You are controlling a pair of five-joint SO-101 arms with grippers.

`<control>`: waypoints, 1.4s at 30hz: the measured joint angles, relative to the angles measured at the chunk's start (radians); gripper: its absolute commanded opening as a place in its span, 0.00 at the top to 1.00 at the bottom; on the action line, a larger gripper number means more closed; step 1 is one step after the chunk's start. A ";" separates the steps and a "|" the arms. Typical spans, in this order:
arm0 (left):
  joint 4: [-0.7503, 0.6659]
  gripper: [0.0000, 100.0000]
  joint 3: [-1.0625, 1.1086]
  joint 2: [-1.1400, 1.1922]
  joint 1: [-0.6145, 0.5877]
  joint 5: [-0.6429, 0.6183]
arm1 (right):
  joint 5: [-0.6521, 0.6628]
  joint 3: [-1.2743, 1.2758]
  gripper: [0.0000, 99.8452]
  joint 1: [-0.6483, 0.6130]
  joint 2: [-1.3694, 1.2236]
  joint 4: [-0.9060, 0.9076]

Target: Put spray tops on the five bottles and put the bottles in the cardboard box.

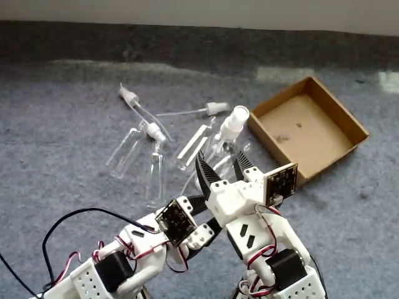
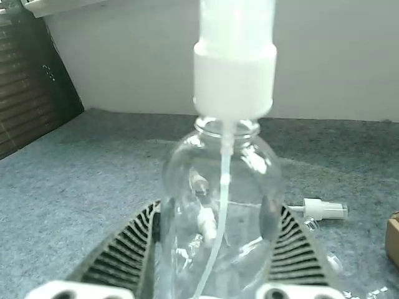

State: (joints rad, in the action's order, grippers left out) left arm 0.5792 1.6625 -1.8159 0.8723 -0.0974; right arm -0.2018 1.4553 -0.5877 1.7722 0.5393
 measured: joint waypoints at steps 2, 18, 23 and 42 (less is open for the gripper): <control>-0.021 0.99 0.000 0.000 -0.052 0.000 | 0.000 0.000 0.87 0.006 0.000 0.000; -0.092 0.99 0.011 0.002 -0.262 -0.002 | 0.002 0.009 0.87 0.011 0.011 0.021; -0.058 0.99 0.011 0.002 -0.265 -0.003 | 0.002 0.012 0.87 0.025 0.012 0.114; 0.239 0.99 -0.044 0.000 -0.292 0.000 | 0.176 -0.101 0.87 0.396 0.000 0.209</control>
State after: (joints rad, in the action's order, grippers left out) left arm 0.8186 1.6180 -1.8159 0.5808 -0.0974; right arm -0.0253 1.3541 -0.1918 1.7722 0.7480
